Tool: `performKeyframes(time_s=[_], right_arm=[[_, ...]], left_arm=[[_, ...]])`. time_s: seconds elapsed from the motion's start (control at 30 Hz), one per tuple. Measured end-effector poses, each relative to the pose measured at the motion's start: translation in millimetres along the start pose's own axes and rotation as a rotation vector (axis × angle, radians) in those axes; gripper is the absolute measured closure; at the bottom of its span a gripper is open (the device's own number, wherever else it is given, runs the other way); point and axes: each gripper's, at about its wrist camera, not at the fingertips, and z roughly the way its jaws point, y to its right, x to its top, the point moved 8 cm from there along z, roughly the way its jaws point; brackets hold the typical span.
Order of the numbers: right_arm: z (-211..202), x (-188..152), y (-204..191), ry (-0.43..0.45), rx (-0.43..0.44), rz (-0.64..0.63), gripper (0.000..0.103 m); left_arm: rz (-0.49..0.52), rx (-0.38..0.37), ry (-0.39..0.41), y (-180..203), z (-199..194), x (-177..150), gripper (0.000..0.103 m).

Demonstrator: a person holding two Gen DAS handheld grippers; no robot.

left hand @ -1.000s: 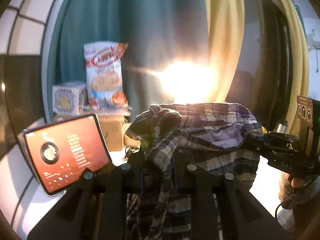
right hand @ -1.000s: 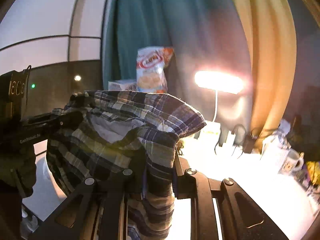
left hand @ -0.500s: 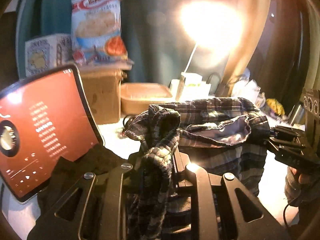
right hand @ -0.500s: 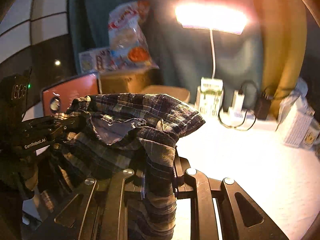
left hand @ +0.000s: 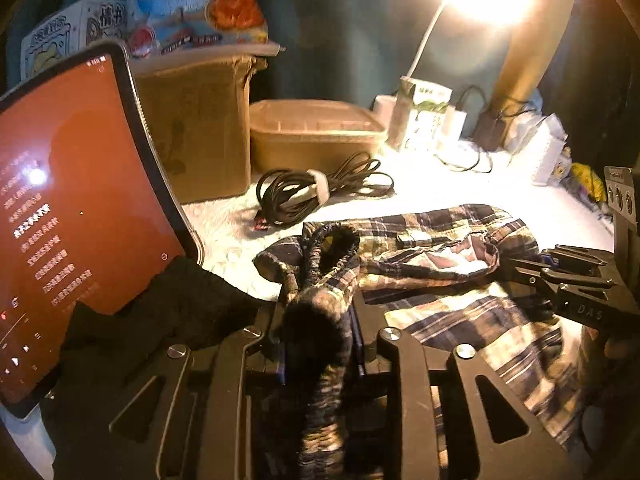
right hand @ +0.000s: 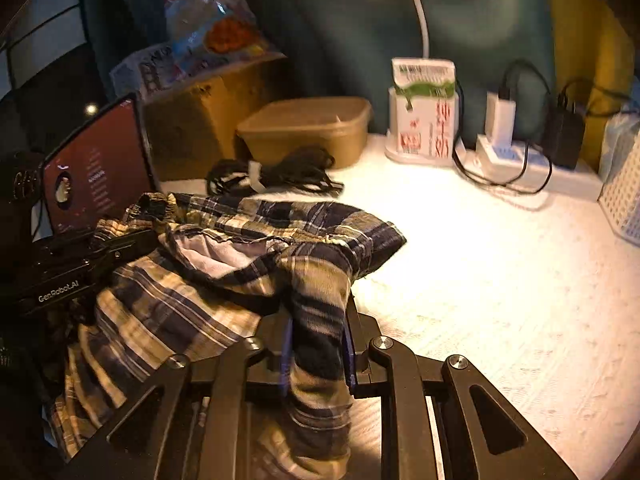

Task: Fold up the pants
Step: 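Lower the folded pants onto the bed beside the tablet and open both tools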

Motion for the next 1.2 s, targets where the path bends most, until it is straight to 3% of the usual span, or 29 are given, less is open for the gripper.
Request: performKeyframes(time_s=[0.03, 0.13, 0.27, 0.63, 0.77, 0.9, 1.2], right_arm=[[4, -1, 2, -0.009, 0.005, 0.01, 0.083], [14, -4, 14, -0.032, -0.008, 0.047, 0.064], [18, -3, 30, -0.034, 0.008, 0.123, 0.049], [-10, 5, 60, 0.022, -0.117, 0.135, 0.044], [-29, -1, 82, 0.026, -0.2, 0.17, 0.044], [-54, -7, 91, 0.041, -0.211, 0.18, 0.044], [-100, -24, 77, 0.081, -0.229, 0.139, 0.044]], left_arm=[[-0.005, 0.006, -0.006, -3, 3, -1, 0.074], [-0.019, 0.027, -0.017, -9, 4, -2, 0.067], [-0.012, 0.066, -0.002, -13, -9, 1, 0.067], [-0.021, 0.1, 0.004, -19, -23, 3, 0.067], [-0.013, 0.095, 0.074, -11, -52, 13, 0.067], [-0.01, 0.091, 0.115, -3, -76, 14, 0.067], [0.009, 0.05, 0.126, 31, -102, -5, 0.067]])
